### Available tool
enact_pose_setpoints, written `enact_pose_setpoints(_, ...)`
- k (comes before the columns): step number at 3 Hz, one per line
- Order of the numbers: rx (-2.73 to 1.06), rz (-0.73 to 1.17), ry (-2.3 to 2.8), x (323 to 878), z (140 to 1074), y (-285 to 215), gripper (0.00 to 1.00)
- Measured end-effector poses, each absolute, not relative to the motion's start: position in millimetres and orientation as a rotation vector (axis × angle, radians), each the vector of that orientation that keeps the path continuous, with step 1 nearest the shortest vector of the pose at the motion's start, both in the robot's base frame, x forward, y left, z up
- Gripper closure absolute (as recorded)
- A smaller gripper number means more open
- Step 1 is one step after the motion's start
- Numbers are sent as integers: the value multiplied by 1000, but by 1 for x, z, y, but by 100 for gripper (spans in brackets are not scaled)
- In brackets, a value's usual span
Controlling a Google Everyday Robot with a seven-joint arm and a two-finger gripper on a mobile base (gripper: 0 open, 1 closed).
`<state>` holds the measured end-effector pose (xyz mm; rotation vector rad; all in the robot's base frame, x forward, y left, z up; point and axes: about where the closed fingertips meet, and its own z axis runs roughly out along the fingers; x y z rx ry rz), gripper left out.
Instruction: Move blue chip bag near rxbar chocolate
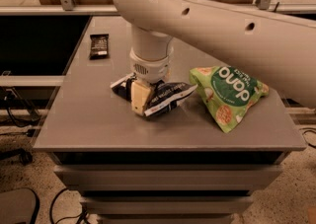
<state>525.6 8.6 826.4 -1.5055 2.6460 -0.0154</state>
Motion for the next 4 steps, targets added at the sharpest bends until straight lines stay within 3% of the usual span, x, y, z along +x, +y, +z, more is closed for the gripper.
enact_pose_setpoints(2, -1507, -16, 2639, 526, 832, 8, 86)
enact_pose_setpoints(3, -1507, -16, 2639, 526, 834, 8, 100)
enact_pose_setpoints(4, -1522, -30, 2546, 531, 864, 8, 100)
